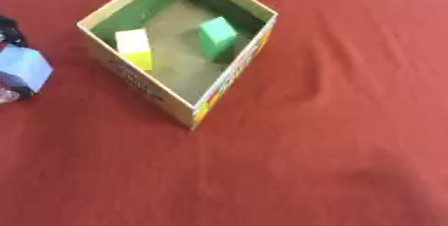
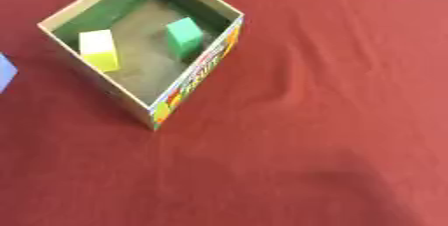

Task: Pick up objects on the table and place them in the box.

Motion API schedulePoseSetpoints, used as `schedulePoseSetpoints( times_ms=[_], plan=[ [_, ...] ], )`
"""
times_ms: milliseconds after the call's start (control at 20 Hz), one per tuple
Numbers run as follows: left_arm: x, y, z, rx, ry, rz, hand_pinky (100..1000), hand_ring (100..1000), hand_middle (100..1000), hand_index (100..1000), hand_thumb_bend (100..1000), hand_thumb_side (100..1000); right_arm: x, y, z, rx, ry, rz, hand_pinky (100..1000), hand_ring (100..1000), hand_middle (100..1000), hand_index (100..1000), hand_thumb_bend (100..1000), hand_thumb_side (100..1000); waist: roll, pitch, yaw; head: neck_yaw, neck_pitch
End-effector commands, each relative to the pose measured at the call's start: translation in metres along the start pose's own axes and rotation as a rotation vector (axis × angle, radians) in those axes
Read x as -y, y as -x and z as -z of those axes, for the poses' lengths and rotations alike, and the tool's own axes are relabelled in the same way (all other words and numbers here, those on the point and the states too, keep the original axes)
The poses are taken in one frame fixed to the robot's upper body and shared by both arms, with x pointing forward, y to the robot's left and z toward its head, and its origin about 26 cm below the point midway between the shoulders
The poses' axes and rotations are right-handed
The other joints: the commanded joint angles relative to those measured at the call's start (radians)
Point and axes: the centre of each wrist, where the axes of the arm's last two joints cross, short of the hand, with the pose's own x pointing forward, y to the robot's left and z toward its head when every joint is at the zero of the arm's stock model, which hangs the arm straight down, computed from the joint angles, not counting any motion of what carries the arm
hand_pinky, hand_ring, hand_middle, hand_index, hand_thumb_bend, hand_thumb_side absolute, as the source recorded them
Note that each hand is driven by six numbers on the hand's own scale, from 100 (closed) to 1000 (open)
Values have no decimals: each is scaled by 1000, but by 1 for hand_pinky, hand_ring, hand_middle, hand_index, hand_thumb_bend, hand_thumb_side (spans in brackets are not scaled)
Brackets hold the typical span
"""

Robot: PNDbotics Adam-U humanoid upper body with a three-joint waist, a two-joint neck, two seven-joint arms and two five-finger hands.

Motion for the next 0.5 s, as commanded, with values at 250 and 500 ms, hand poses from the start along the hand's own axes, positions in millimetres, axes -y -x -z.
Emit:
schedulePoseSetpoints(
  times_ms=[250,500],
  plan=[
    [-17,0,-6,42,-49,-27,663,763,541,617,350,327,3,-6,0,167,-219,-126,1000,1000,532,751,100,470,-5,-16,5,-6,7],
    [-28,-4,-12,73,-76,-51,669,760,549,626,325,313,4,-7,-2,154,-220,-124,1000,1000,532,752,100,470,-1,-31,17,-13,19]
  ],
)
